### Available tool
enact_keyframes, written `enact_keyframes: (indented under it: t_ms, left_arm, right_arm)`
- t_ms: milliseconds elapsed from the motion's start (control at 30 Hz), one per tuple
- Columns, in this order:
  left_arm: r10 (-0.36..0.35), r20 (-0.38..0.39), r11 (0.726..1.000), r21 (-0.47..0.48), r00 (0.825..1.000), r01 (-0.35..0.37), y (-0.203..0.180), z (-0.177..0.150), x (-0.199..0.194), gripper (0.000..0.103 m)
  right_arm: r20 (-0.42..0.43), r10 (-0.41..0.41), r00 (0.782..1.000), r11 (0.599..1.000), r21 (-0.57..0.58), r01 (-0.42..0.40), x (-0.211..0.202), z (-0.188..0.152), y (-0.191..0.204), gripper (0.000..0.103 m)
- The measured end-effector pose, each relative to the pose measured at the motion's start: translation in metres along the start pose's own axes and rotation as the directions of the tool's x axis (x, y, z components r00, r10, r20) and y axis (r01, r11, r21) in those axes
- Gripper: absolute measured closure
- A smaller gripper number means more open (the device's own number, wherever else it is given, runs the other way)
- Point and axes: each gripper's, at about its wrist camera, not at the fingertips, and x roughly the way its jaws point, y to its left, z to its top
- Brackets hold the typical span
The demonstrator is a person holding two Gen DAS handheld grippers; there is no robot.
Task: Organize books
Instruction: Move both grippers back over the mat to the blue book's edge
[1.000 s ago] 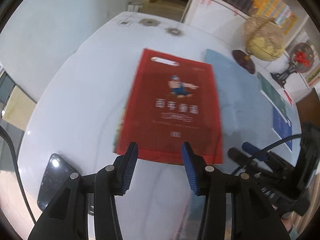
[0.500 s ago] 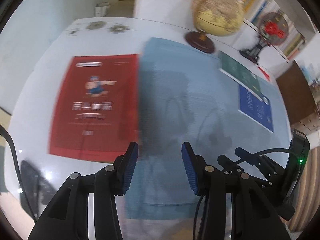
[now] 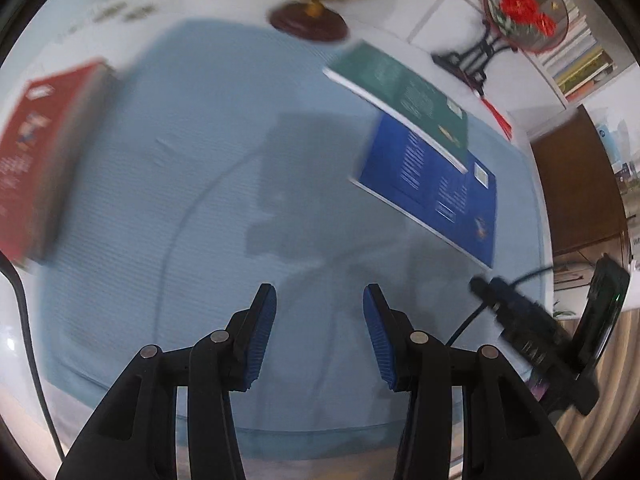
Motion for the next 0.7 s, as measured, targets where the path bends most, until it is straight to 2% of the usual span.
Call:
enact_keyframes:
  t_ms: [67,167,267,367,500,633,700]
  left_arm:
    - [-0.005,-0.017,1.0,-0.017,1.0,0.005,-0.029,-0.013,0.02,0.06]
    - [-0.013,-0.048,0.999,-0.048,0.999,0.011,-0.055,-0.032,0.037,0.06]
    - [-0.017,-0.073,0.996,-0.087,0.997,0.01,-0.069,-0.05,0.047,0.06]
    - [0.013,-0.058,0.997,-0.078,0.998,-0.018,-0.082,-0.054,0.053,0.06]
    - [0.014,-0.003,0.996,-0.09,1.0,-0.014,-0.091,-0.031,0.067,0.06]
    - [0.039,0.062,0.996,-0.081,0.997,-0.034,-0.099,-0.012,0.076,0.06]
    - [0.022,0.056,0.996,-0.085,0.998,-0.017,-0.101,-0.008,0.086,0.06]
  right_arm:
    - [0.001,-0.017,1.0,1.0,0.002,0.017,0.0,0.016,-0.041,0.036]
    - [-0.011,-0.029,1.0,1.0,0.0,0.029,0.007,0.049,-0.084,0.036]
    - [-0.008,-0.03,1.0,0.999,-0.014,0.03,0.02,0.088,-0.107,0.034]
    - [-0.008,-0.014,1.0,0.997,-0.081,0.013,0.041,0.126,-0.104,0.034]
    - [-0.076,0.081,0.994,0.977,-0.193,-0.094,0.073,0.15,-0.085,0.034]
    - [-0.066,0.061,0.996,0.944,-0.321,-0.079,0.095,0.155,-0.068,0.034]
    - [-0.045,0.058,0.997,0.935,-0.348,-0.07,0.095,0.155,-0.066,0.034]
